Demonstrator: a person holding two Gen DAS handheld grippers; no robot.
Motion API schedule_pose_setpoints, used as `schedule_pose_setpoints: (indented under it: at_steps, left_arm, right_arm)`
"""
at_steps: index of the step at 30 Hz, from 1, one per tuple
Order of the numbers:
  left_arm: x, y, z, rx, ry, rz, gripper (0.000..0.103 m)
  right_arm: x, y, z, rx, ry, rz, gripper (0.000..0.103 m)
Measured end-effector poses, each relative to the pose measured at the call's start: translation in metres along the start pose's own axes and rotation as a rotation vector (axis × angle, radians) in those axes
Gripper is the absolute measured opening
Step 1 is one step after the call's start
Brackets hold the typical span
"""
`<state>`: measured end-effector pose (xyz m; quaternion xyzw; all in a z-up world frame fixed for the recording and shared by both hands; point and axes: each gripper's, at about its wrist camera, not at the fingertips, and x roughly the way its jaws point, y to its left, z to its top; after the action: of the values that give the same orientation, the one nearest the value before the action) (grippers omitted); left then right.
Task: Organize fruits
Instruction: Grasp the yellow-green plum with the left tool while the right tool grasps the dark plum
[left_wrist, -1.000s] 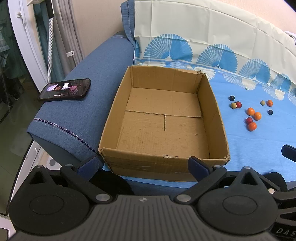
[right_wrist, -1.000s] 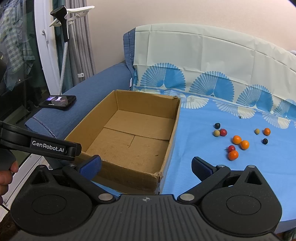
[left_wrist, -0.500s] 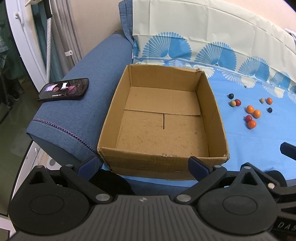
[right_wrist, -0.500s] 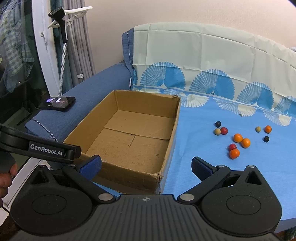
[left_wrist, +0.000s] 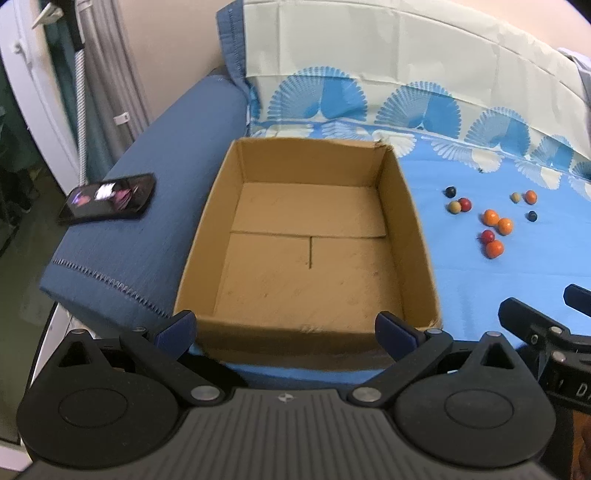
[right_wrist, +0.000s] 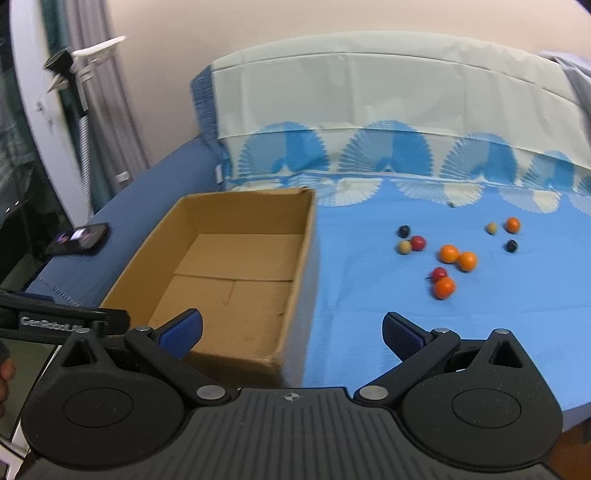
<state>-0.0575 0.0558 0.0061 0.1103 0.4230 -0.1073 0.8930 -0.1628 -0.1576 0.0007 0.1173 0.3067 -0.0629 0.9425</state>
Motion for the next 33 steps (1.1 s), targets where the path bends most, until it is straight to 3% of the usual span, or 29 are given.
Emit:
schedule_pose_setpoints:
  at_steps: [10,18,25,33]
  left_arm:
    - [0.009,-0.067,0.045,0.067,-0.039,-0.106,0.103]
    - [0.049,-0.159,0.087,0.119,-0.031,-0.229,0.103]
    - [0.139,-0.236,0.124,0.159,0.079,-0.26,0.103]
    - [0.271,-0.305,0.154,0.224,0.182,-0.238,0.103]
  right_arm:
    - [-0.006,-0.08,0.012,0.093,-0.058,-0.179,0.103]
    - [-0.003,-0.167,0.014,0.176,-0.06,-0.375,0.103]
    - [0.055,-0.239,0.011,0.202,-0.019,-0.434,0.103]
    - [0.164,-0.339,0.031,0.231,-0.002,-0.471,0.103]
